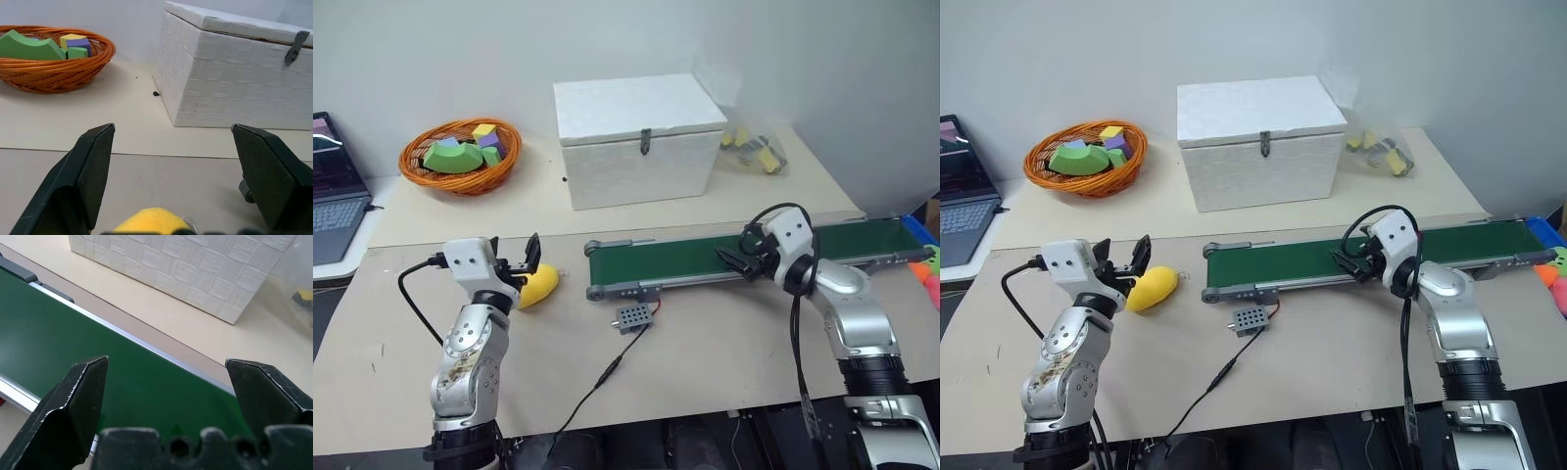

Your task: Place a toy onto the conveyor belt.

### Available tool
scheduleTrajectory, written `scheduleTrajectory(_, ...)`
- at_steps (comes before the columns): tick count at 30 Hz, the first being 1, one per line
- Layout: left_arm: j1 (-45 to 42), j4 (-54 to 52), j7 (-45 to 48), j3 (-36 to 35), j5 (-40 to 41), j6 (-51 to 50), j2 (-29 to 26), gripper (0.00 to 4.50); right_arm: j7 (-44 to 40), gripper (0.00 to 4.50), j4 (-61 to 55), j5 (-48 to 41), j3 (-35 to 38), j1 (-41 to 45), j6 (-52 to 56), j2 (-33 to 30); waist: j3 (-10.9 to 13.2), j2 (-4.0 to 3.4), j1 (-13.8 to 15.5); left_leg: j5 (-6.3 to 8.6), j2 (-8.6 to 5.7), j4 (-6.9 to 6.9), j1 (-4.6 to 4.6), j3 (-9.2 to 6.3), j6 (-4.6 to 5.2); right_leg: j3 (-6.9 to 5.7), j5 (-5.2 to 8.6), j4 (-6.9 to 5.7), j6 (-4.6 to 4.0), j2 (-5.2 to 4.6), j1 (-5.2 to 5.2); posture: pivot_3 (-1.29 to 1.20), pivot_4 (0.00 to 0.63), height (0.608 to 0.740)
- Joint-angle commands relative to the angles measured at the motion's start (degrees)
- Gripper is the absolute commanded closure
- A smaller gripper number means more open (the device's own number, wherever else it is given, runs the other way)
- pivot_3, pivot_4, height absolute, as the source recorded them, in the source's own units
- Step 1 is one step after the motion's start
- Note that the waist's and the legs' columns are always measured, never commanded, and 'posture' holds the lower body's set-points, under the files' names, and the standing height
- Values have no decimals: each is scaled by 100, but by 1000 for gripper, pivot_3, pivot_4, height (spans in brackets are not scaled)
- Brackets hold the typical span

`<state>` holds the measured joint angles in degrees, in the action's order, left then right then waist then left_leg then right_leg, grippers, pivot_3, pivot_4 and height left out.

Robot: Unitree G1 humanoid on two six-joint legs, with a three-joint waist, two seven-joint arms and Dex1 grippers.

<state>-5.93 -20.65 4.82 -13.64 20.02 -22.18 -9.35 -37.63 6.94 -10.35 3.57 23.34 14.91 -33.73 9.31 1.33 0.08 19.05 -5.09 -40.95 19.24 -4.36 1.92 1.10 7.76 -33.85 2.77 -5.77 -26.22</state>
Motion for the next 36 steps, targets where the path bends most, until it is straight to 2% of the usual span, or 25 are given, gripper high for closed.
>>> scheduleTrajectory(1,-74,-38,163,88,47,-11,-81,409,-382,0,-656,-235,-78,-103,161,-116,0,0,1,0,0,0,0,0,0,0,0,0,0,0,0,0,150,740)
scheduleTrajectory(4,-128,78,240,174,37,-40,-88,409,-1627,0,-1832,-743,-803,-288,463,-419,0,-1,1,0,4,6,1,0,0,-1,1,5,0,4,-1,0,150,740)
scheduleTrajectory(8,-103,67,308,248,50,-82,-109,409,-2910,0,-2888,-1603,-1119,-365,725,-858,1,-1,-37,2,7,4,1,-1,2,-2,1,13,1,8,3,0,150,740)
scheduleTrajectory(16,6,-118,240,196,125,-156,-16,409,-3263,0,-2825,-1654,-1321,-6,638,-786,1,3,27,5,5,5,-1,-2,7,-7,0,19,2,4,4,0,150,740)
scheduleTrajectory(20,130,-220,-37,-13,252,-178,225,409,-3286,0,-2743,-1613,-1334,-2,591,-732,1,3,42,6,5,5,1,-2,6,-7,0,22,2,2,2,0,150,740)
scheduleTrajectory(22,52,-241,-614,-446,704,-230,736,409,-3289,0,-2621,-1526,-1380,-8,543,-717,1,3,60,7,5,4,2,-2,7,-7,0,25,2,1,3,0,150,740)
scheduleTrajectory(24,-49,-311,-1164,-876,1491,-313,1329,409,-3329,0,-2528,-1481,-1404,-24,494,-719,2,5,69,7,5,4,2,-3,6,-8,-1,27,2,-1,4,0,150,740)
scheduleTrajectory(26,-94,-362,-1513,-1110,2071,-329,1689,409,-3359,0,-2462,-1435,-1414,-40,457,-737,6,12,68,7,6,3,5,-6,6,-13,-1,26,2,-2,3,0,150,740)
scheduleTrajectory(32,-142,-230,-2411,-1459,3855,-92,2110,409,-3388,0,-2335,-1350,-1410,-7,423,-686,6,12,67,6,3,2,4,-6,3,-12,-1,24,2,-3,4,0,150,740)
scheduleTrajectory(36,-149,-81,-2917,-1556,4589,281,2180,409,-3384,0,-2268,-1294,-1386,6,388,-695,6,12,72,5,2,2,4,-6,2,-12,-1,25,2,-3,4,0,150,740)
